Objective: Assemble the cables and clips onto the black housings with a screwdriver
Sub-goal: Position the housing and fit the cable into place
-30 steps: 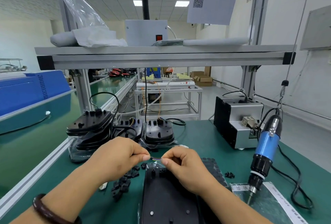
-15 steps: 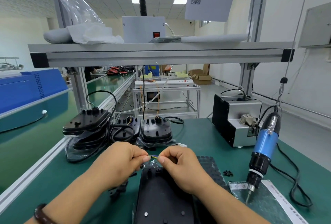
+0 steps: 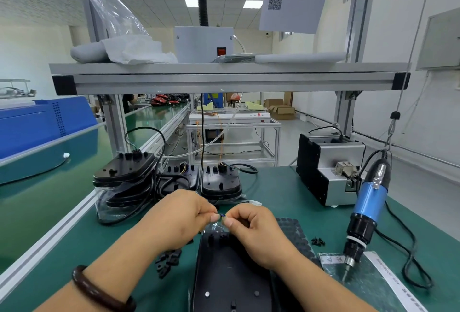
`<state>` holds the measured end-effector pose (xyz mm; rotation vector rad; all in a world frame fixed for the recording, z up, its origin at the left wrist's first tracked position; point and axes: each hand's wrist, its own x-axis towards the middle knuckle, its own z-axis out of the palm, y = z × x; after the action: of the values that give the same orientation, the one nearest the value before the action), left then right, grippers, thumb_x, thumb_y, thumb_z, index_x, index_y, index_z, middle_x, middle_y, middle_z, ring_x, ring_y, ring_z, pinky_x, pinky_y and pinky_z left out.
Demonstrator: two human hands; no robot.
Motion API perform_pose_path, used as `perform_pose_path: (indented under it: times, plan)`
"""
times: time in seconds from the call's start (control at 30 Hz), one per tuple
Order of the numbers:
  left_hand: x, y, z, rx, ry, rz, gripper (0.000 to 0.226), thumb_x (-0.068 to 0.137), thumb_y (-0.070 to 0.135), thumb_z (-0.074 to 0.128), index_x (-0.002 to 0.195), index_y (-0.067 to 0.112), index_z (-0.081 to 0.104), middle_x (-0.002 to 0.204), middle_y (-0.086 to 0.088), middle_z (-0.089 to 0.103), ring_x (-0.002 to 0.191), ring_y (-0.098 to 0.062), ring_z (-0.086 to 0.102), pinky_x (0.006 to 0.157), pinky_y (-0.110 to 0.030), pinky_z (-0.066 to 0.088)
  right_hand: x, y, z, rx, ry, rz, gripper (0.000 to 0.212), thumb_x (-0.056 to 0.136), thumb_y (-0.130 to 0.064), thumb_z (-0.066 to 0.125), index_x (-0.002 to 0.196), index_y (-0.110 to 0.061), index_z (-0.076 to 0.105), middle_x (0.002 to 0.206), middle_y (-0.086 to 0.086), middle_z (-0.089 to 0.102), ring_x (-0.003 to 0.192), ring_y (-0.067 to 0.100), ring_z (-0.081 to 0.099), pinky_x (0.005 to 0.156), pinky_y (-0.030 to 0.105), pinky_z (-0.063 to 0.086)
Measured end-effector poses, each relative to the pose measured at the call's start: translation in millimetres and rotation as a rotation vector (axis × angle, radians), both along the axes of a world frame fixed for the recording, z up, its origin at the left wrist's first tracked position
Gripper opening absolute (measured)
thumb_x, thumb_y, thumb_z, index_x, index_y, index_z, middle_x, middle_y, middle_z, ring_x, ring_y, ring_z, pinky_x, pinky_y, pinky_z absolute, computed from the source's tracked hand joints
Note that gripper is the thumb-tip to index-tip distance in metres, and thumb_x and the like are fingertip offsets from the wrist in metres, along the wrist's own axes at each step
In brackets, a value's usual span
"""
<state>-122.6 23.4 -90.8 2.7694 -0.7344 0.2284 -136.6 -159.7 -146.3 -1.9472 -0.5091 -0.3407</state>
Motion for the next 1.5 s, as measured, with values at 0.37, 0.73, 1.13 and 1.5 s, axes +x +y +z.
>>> perform_pose_path:
  times: [0.37, 0.73, 1.13, 1.5]
  plan:
    - [-15.7, 38.4, 3.4, -0.501, 0.505, -0.052, 0.048, 0.094, 0.014, 0.056, 0.125, 0.043, 0.035, 0.089, 0.003, 0.072, 0.059, -0.006, 0.055, 0.055, -0.023, 0.048, -0.2, 7.8, 2.7, 0.059, -0.017, -0.025, 0.025, 0.09, -0.014, 0.065, 0.08, -0.038, 0.067, 0.069, -0.027, 0.063, 0.065, -0.007, 0.055, 0.064, 0.008, 0.04]
    - [8.7, 44.9, 7.7, -0.845, 0.292, 0.115, 0.019, 0.099, 0.018, 0.048, 0.107, 0.026, 0.063, 0.093, 0.004, 0.074, 0.043, 0.002, 0.044, 0.048, -0.02, 0.033, 2.2, 5.1, 10.9, -0.096, -0.045, -0.173, 0.009, 0.09, -0.033, 0.06, 0.09, -0.041, 0.06, 0.08, -0.021, 0.06, 0.074, -0.001, 0.052, 0.071, 0.017, 0.041]
    - [5.5, 30.3, -12.6, -0.95, 1.055, -0.054, 0.062, 0.072, 0.011, 0.076, 0.128, 0.02, 0.051, 0.123, -0.001, 0.066, 0.057, -0.012, 0.062, 0.037, -0.016, 0.04, 27.5, 28.4, 31.2, 0.609, 0.132, -0.234, 0.026, 0.1, -0.031, 0.046, 0.082, -0.017, 0.058, 0.046, -0.017, 0.044, 0.052, 0.005, 0.035, 0.054, 0.022, 0.031]
    - [-22.7, 25.1, -6.8, -0.749, 0.868, 0.068, 0.039, 0.09, 0.008, 0.062, 0.125, 0.022, 0.052, 0.121, -0.001, 0.06, 0.056, -0.009, 0.061, 0.046, -0.018, 0.043, 28.1, 38.7, 31.2, 0.868, 0.322, -0.342, 0.03, 0.102, -0.037, 0.042, 0.085, -0.016, 0.056, 0.046, -0.007, 0.033, 0.042, 0.01, 0.025, 0.044, 0.027, 0.025]
